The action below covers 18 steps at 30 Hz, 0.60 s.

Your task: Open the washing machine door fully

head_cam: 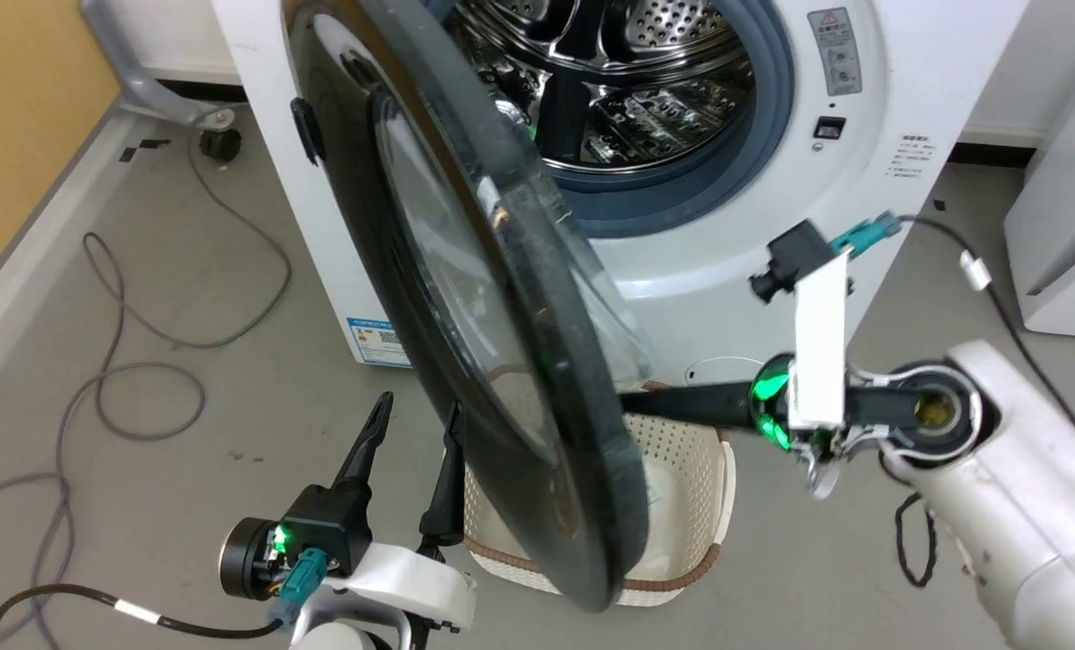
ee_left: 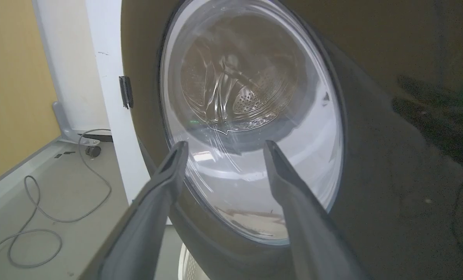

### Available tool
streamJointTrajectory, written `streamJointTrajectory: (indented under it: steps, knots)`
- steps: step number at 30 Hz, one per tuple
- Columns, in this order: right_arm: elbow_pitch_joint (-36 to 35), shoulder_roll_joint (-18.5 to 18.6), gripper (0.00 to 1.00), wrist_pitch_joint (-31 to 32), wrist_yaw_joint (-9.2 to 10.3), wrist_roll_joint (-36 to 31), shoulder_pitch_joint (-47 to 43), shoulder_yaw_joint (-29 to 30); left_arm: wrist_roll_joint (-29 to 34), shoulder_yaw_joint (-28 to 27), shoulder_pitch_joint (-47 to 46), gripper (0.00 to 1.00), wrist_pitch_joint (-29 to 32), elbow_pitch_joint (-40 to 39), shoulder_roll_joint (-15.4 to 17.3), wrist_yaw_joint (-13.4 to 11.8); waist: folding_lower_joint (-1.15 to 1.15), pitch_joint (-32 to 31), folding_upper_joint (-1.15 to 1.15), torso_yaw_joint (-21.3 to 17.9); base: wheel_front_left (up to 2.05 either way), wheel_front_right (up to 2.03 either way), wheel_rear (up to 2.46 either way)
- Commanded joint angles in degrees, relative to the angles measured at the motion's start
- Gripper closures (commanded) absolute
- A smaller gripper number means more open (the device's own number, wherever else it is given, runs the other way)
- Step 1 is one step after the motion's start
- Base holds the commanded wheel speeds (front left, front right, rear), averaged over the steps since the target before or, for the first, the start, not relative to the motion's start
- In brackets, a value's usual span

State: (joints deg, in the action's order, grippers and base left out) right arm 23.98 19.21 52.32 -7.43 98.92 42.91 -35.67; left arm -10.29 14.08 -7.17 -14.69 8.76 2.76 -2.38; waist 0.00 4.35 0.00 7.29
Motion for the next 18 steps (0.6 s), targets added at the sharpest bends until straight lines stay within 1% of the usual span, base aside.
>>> streamJointTrajectory:
  steps: [1,8,11,12,13,14,15,16,18]
  knots:
    - [-0.54,-0.58,1.0,-0.13,-0.06,0.42,-1.29,-0.52,-0.23,-0.08,0.35,0.0,-0.3,0.07,0.11,-0.21,0.0,-0.08,0.0,-0.28,0.0,0.0,0.0]
    - [-1.97,-1.48,1.0,-1.62,-0.06,1.48,-2.88,-2.33,-0.08,-0.34,0.49,0.0,-0.3,0.51,0.11,-0.14,0.0,-0.8,0.0,-1.12,0.0,0.0,0.0]
    - [-3.19,-1.74,1.0,-4.49,-0.06,1.73,-4.27,-1.65,-0.11,-0.29,0.68,0.0,-0.3,0.84,0.11,-0.06,0.0,-1.45,0.0,-1.16,0.0,0.0,0.0]
    - [-3.76,-1.75,0.9,-6.93,-0.06,1.37,-4.86,-0.69,-0.15,-0.27,0.75,0.0,-0.3,0.92,0.11,-0.02,0.0,-1.6,0.0,-1.13,0.0,0.0,0.0]
    - [-4.3,-1.72,0.57,-9.37,-0.06,0.89,-5.56,0.21,-0.24,-0.23,0.8,0.0,-0.3,0.98,0.11,0.0,0.0,-1.73,0.0,-1.06,0.0,0.0,0.0]
    - [-4.92,-1.68,0.39,-11.7,-0.06,0.66,-6.52,1.22,-0.39,-0.22,0.82,0.0,-0.3,0.96,0.11,-0.03,0.0,-1.83,0.0,-1.01,0.0,0.0,0.0]
    - [-5.63,-1.52,0.11,-14.02,-0.06,0.38,-7.63,2.27,-0.5,-0.2,0.86,0.0,-0.3,0.97,0.11,-0.07,0.0,-1.96,0.0,-0.97,0.0,0.0,0.0]
    - [-6.4,-1.25,0.0,-16.25,-0.06,-0.04,-8.93,3.2,-0.61,-0.18,0.93,0.0,-0.3,1.02,0.11,-0.11,0.0,-2.18,0.0,-0.94,0.0,0.0,0.0]
    - [-7.84,-0.96,0.0,-20.54,-0.06,0.05,-12.25,5.39,-0.72,-0.26,1.2,0.0,-0.3,1.08,0.11,-0.17,0.0,-2.56,0.0,-1.04,0.0,0.0,0.0]
